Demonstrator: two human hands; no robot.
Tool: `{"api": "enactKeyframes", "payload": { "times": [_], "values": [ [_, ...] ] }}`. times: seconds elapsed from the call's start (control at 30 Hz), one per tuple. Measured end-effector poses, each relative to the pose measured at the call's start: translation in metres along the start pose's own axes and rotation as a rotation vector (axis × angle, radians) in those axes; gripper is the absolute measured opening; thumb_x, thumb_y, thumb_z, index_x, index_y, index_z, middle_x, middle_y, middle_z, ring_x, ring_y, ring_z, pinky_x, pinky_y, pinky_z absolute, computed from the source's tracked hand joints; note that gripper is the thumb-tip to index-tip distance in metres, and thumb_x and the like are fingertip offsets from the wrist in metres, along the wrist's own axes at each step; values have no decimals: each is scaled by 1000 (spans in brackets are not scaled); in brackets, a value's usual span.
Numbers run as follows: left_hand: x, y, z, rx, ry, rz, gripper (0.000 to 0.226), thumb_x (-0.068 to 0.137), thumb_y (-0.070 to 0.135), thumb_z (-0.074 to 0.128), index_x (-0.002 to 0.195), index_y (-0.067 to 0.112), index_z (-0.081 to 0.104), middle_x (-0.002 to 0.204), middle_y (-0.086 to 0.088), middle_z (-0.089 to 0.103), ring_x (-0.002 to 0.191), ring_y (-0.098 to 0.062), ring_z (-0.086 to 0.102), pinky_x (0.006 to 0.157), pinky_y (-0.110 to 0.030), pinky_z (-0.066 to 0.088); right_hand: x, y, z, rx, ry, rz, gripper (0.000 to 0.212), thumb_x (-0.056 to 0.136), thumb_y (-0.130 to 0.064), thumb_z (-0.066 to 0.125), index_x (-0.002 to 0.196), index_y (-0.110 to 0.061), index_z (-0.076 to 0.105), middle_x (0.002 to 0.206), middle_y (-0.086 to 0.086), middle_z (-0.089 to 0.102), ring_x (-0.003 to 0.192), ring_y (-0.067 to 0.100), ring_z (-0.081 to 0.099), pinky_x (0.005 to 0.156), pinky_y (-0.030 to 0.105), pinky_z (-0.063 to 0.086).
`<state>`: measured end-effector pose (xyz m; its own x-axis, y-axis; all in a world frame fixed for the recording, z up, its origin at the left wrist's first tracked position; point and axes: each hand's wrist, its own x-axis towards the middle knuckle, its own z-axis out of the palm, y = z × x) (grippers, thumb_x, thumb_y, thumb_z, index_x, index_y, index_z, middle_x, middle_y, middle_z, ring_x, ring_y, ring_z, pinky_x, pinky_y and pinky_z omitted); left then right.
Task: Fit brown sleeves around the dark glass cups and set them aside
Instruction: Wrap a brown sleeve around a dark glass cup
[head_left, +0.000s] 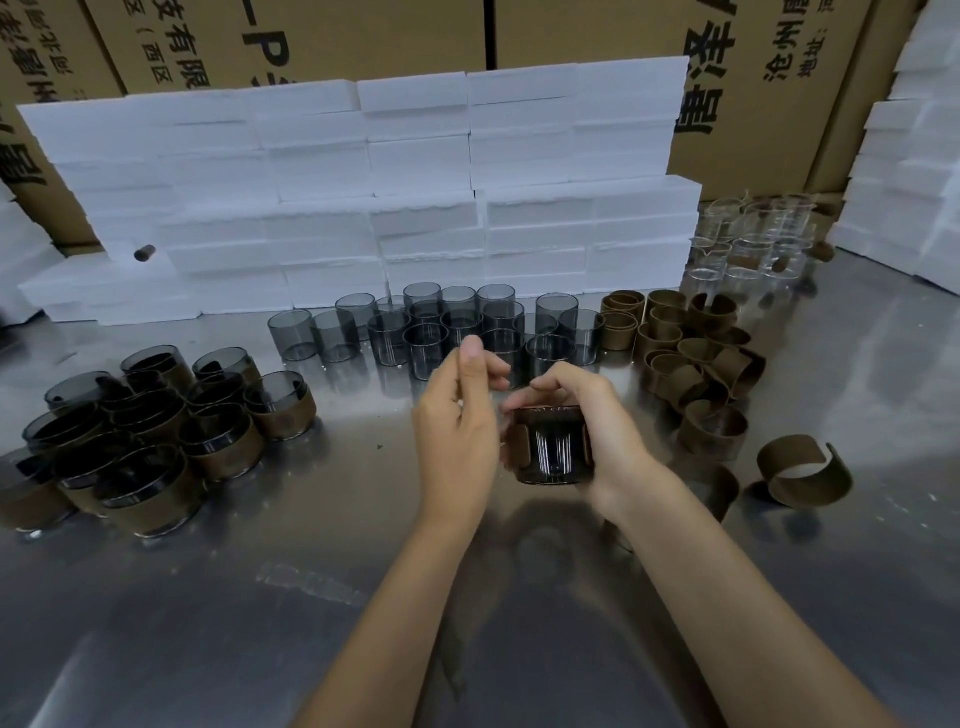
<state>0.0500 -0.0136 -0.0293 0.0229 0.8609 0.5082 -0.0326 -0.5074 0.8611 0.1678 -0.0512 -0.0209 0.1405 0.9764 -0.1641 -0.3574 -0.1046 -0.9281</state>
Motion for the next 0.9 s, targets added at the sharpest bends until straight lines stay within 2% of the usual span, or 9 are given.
{"api": "enactKeyframes", "payload": {
  "times": [0.13, 0.27, 0.4, 0.47, 0.53, 0.6, 0.73, 0.8, 0.9],
  "values": [
    [3, 1, -4, -33, 48, -49, 43, 111, 26, 40, 82, 10, 67, 78, -2, 68, 76, -9, 63, 74, -24, 49, 0, -4, -3, 8, -10, -45, 43, 86, -40, 58, 84, -1, 77, 84, 27, 71, 69, 35, 70, 66, 37, 59],
    [-1, 6, -2, -29, -67, -29, 21, 95, 25, 52, 82, 17, 67, 78, 3, 67, 78, -5, 63, 70, -16, 46, -2, -8, -6, 71, 23, -53, 51, 90, -45, 55, 85, 1, 77, 85, 26, 71, 69, 36, 69, 70, 40, 59],
    [-4, 8, 2, -153, -178, -123, 11, 87, 17, 63, 94, 10, 68, 85, 12, 68, 81, 1, 62, 73, -13, 45, -1, -12, -11, 185, 151, -73, 49, 94, -43, 54, 91, 1, 74, 85, 20, 71, 70, 31, 70, 68, 39, 59],
    [-7, 6, 4, -99, -293, -138, 28, 81, 25, 70, 107, 15, 66, 101, 7, 67, 90, 1, 60, 80, -11, 44, 2, -14, -12, 198, 282, -93, 44, 97, -42, 52, 93, -3, 72, 90, 19, 71, 80, 32, 70, 69, 40, 61],
    [-10, 3, 8, -1, -402, -178, 47, 77, 34, 79, 119, 25, 61, 117, 5, 63, 103, 3, 59, 87, -12, 46, 5, -15, -11, 201, 354, -91, 47, 99, -44, 49, 104, -2, 69, 106, 24, 70, 102, 38, 68, 89, 49, 58],
    [-11, -1, 12, 34, -395, -235, 55, 80, 28, 87, 127, 27, 58, 124, 6, 62, 112, 1, 60, 94, -18, 50, 6, -14, -9, 243, 330, -77, 53, 102, -45, 46, 122, 1, 64, 126, 27, 65, 116, 40, 64, 102, 51, 51],
    [6, -5, 2, -414, -136, -513, 40, 92, 7, 71, 131, 11, 62, 119, -8, 71, 103, -21, 72, 96, -38, 58, 4, -15, -1, 298, 202, -135, 39, 108, -21, 40, 139, 0, 53, 137, 24, 61, 113, 29, 62, 105, 41, 48],
    [15, -6, -6, -672, -105, -582, 38, 99, 6, 58, 138, 3, 56, 117, -12, 71, 91, -20, 76, 90, -39, 60, 6, -13, 1, 256, 168, -183, 36, 107, -5, 42, 142, -1, 50, 133, 19, 65, 107, 22, 65, 95, 31, 53],
    [21, -4, -14, -848, -142, -649, 41, 104, 12, 50, 143, 3, 51, 128, -20, 67, 99, -24, 75, 95, -40, 57, 7, -8, 3, 130, 110, -185, 39, 106, -4, 46, 144, -4, 52, 133, 17, 65, 107, 21, 61, 90, 27, 50]
  ]
}}
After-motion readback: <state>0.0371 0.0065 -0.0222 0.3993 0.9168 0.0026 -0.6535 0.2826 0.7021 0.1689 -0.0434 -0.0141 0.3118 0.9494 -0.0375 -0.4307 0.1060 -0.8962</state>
